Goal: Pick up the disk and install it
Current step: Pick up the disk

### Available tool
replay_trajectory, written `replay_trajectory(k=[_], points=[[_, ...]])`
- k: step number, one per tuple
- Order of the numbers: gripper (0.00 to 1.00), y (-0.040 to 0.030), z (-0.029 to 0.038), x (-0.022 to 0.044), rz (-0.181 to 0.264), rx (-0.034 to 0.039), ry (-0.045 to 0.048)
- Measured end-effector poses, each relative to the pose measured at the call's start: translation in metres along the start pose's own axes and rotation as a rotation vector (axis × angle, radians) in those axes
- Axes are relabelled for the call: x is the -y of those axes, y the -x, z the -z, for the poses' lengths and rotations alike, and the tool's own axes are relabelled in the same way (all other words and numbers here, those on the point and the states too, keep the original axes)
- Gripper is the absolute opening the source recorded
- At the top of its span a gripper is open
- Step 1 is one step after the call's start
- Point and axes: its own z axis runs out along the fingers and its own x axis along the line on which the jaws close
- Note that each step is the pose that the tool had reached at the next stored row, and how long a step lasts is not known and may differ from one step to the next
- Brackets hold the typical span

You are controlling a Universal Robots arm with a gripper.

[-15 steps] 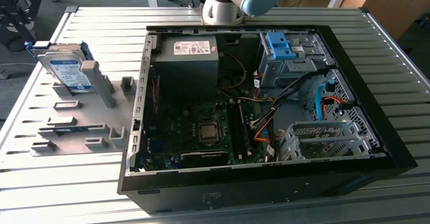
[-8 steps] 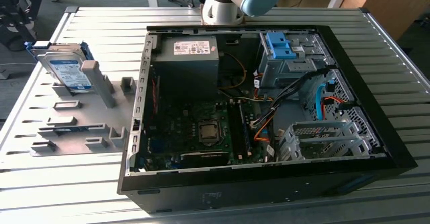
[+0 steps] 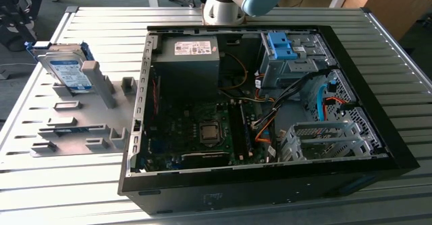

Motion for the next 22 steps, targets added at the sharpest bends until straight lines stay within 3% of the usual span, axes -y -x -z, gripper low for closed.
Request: replay_trajectory(k=[22], points=[[0.11, 0.0000, -0.0001, 0.0000, 0.113, -0.0009, 0.0011]])
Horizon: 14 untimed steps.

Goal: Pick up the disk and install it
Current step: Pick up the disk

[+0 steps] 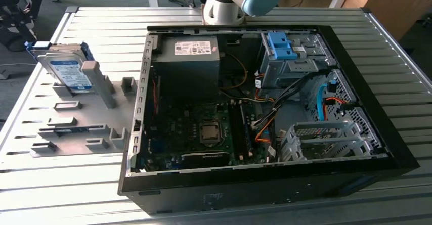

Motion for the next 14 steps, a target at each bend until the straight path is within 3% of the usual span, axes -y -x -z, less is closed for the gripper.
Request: replay_trajectory(k=[7, 14], points=[[0.11, 0.0000, 0.0000, 0.0000, 0.035, -0.0003, 0.0003], [0.11, 0.0000, -0.0001, 0.0000, 0.109, -0.0007, 0.0010]])
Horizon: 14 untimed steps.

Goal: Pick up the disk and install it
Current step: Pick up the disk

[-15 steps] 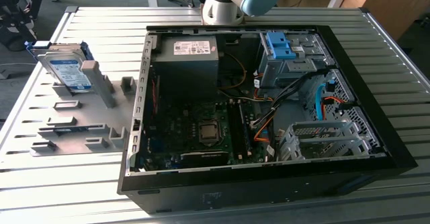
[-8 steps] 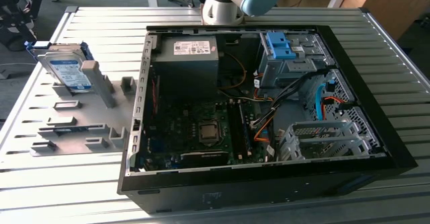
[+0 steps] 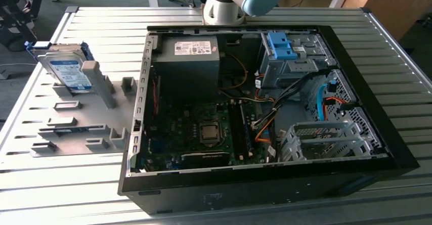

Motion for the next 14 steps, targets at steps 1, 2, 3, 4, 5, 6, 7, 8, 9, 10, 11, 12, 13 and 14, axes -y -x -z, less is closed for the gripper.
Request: replay_trajectory(k=[1, 2, 3, 4, 5, 6, 7, 8, 9, 10, 11, 12, 13, 14], points=[[0.11, 0.0000, 0.0000, 0.0000, 0.010, -0.0001, 0.0001], [0.11, 0.0000, 0.0000, 0.0000, 0.018, -0.0002, 0.0002], [0.11, 0.0000, 0.0000, 0.0000, 0.027, -0.0003, 0.0003], [0.11, 0.0000, 0.0000, 0.0000, 0.035, -0.0003, 0.0004], [0.11, 0.0000, 0.0000, 0.0000, 0.044, -0.0004, 0.0004], [0.11, 0.0000, 0.0000, 0.0000, 0.053, -0.0005, 0.0006], [0.11, 0.0000, 0.0000, 0.0000, 0.062, -0.0006, 0.0006], [0.11, 0.0000, 0.0000, 0.0000, 0.070, -0.0006, 0.0007], [0.11, 0.0000, 0.0000, 0.0000, 0.079, -0.0007, 0.0008], [0.11, 0.0000, 0.0000, 0.0000, 0.088, -0.0007, 0.0009], [0.11, 0.0000, 0.0000, 0.0000, 0.096, -0.0008, 0.0009], [0.11, 0.0000, 0.0000, 0.0000, 0.105, -0.0009, 0.0010], [0.11, 0.0000, 0.0000, 0.0000, 0.113, -0.0010, 0.0011], [0.11, 0.0000, 0.0000, 0.0000, 0.121, -0.0010, 0.0012]])
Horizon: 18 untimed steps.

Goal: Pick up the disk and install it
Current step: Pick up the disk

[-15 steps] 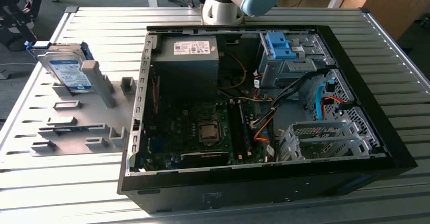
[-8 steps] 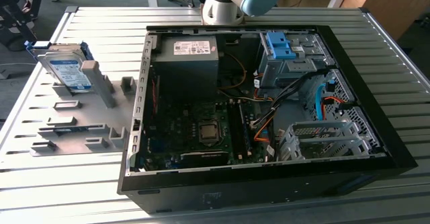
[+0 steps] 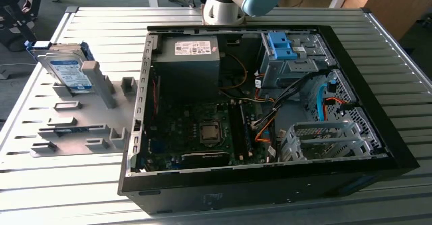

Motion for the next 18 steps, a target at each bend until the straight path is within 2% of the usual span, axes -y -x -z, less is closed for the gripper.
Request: replay_trajectory(k=[4, 18], points=[[0.11, 0.0000, 0.0000, 0.0000, 0.023, -0.0002, 0.0002], [0.11, 0.0000, 0.0000, 0.0000, 0.031, -0.0003, 0.0003]])
